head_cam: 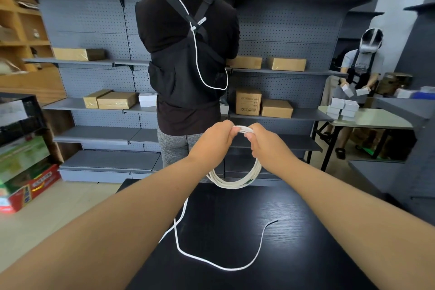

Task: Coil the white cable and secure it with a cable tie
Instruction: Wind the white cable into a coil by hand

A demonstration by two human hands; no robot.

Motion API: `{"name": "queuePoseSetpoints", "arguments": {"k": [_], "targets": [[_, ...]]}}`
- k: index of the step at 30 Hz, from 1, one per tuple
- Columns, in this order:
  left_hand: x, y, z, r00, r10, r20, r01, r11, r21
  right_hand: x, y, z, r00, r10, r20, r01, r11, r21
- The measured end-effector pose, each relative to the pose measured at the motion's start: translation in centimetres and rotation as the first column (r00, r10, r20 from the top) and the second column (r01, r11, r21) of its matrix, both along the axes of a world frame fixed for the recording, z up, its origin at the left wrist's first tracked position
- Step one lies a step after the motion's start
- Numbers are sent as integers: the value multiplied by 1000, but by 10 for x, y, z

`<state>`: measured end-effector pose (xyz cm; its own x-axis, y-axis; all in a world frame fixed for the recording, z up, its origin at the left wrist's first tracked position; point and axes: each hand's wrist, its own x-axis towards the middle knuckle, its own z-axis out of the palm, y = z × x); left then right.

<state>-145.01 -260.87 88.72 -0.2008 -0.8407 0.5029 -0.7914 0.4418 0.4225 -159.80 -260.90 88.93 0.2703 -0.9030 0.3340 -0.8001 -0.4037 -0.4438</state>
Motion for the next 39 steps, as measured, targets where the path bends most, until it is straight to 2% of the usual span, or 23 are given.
{"name": "queuePoseSetpoints", "arguments": {"k": [4, 7, 11, 13, 15, 18, 21, 24, 29, 34, 39], "targets": [[0, -2, -5, 995, -40, -88, 40, 999, 0, 1, 2, 0, 1000, 4, 15, -4, 999, -32], [-1, -1, -8, 970, -97, -225, 109, 993, 43, -1, 3, 0, 1000, -1, 12, 1, 999, -42], [1, 0, -6, 840, -97, -534, 255, 939, 231, -5, 0, -1, 998, -35, 56, 38, 998, -58], [5, -1, -7, 796, -84, -599, 325, 894, 308, -10, -4, 0, 992, -70, 105, 78, 994, -74], [10, -2, -9, 785, -82, -615, 373, 854, 363, -15, -7, 0, 987, -95, 127, 107, 990, -89], [18, -6, -10, 830, -88, -551, 378, 815, 439, -20, -11, -1, 986, -114, 126, 125, 988, -90], [23, -8, -10, 873, -98, -477, 345, 815, 466, -25, -13, -2, 983, -120, 141, 136, 985, -111], [20, -8, -11, 874, -89, -477, 328, 832, 447, -25, -14, -4, 976, -125, 178, 150, 979, -134], [7, -7, -21, 799, -38, -600, 361, 829, 428, -21, -16, -10, 945, -137, 296, 189, 970, -153], [2, -8, -30, 699, -19, -715, 394, 845, 362, -16, -17, -16, 928, -159, 337, 232, 954, -189], [0, -8, -35, 639, -2, -769, 426, 834, 352, -11, -17, -21, 855, -222, 469, 326, 933, -153]]}}
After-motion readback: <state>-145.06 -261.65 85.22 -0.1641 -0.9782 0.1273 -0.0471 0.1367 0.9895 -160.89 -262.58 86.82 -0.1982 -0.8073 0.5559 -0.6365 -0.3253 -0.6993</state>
